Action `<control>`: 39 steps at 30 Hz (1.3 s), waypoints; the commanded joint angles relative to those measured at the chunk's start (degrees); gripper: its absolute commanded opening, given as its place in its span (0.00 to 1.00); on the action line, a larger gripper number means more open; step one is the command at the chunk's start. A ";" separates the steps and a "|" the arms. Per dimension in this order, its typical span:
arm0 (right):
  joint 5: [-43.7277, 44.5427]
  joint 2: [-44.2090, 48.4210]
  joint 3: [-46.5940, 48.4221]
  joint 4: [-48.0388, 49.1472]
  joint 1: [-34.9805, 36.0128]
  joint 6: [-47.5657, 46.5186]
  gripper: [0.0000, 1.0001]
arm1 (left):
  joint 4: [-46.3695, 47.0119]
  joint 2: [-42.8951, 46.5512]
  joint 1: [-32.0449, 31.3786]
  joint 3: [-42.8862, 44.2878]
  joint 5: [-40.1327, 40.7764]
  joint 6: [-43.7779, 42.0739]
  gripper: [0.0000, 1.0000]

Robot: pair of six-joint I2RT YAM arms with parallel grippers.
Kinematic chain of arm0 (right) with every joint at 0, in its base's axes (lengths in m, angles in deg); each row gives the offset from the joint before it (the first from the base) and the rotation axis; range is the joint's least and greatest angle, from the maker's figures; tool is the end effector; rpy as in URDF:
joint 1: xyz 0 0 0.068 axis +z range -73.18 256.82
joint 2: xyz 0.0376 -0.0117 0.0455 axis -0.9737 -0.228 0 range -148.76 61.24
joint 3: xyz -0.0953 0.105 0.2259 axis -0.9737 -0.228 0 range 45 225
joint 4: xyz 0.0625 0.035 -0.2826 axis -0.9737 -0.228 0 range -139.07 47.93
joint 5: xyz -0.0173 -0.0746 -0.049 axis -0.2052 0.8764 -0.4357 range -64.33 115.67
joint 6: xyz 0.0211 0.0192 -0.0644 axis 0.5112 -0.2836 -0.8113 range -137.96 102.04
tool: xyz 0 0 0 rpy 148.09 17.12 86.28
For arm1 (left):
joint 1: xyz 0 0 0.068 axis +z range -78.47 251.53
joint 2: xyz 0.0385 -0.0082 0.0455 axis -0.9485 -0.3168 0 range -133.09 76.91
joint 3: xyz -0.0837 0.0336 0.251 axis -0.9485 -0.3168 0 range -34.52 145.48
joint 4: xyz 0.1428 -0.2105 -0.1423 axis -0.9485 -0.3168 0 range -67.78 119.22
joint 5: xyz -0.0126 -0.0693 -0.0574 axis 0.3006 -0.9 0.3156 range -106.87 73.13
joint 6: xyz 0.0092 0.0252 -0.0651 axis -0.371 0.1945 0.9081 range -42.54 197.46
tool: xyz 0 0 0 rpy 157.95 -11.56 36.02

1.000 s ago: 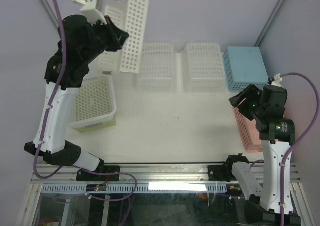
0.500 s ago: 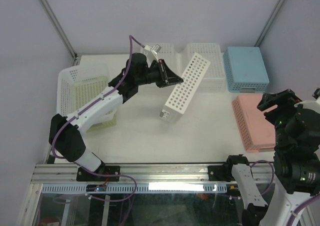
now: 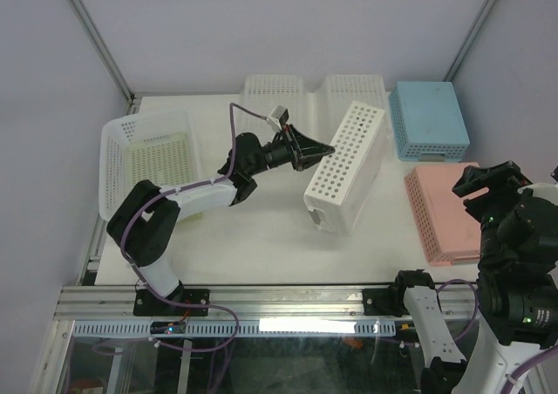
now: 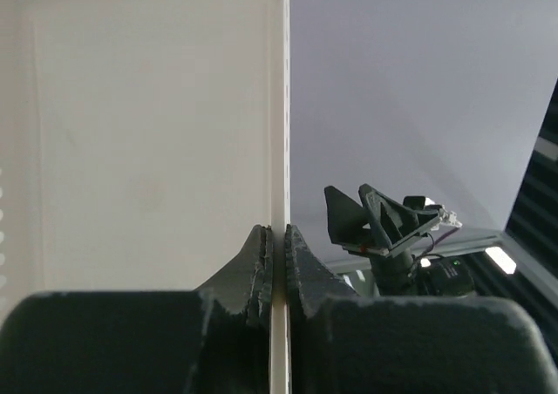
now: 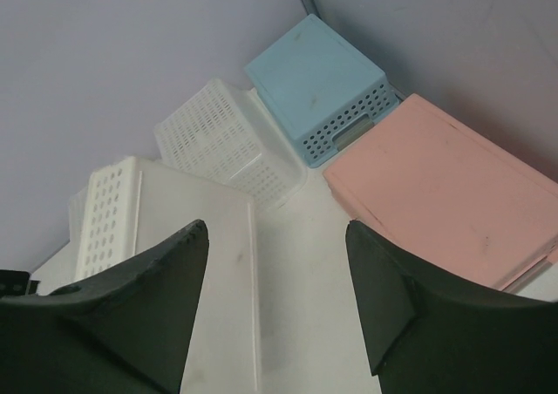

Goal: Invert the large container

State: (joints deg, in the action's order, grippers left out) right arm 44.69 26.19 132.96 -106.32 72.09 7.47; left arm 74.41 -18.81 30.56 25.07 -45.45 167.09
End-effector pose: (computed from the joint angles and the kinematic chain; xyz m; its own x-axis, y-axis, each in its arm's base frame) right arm 0.0524 -0.0231 0.4932 -0.0068 0.4077 -0.9131 0.4422 0.8202 0.3630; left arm 0.3048 -0.3012 0.2748 -0.9317 -0.3540 -0.0818 0.1251 -0.1011 -0.9870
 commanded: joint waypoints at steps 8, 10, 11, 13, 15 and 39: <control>-0.11 0.66 -1.62 0.57 0.20 1.46 0.68 | 26.81 -6.02 -2.27 -11.45 1.77 16.87 0.00; -0.19 0.76 -1.89 0.67 0.18 1.67 0.68 | 25.57 -5.78 -2.23 -12.74 1.73 15.78 0.00; -0.36 0.77 -2.04 0.66 0.16 1.76 0.68 | 25.12 -5.75 -2.21 -13.40 1.58 15.24 0.00; -0.64 0.69 -2.12 0.65 0.19 1.86 0.68 | 24.94 -5.70 -2.21 -15.05 1.55 14.31 0.00; -0.63 0.81 -2.34 0.79 0.22 1.91 0.68 | 23.74 -5.62 -2.16 -15.97 1.27 12.58 0.00; -8.41 -0.33 -8.42 2.31 0.22 3.30 0.69 | -46.09 12.35 -4.65 -10.65 20.43 -40.33 0.99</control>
State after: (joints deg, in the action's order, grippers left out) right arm 41.65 26.91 126.17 -106.58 72.09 9.64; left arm 36.94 -10.68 27.17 12.79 -31.64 136.18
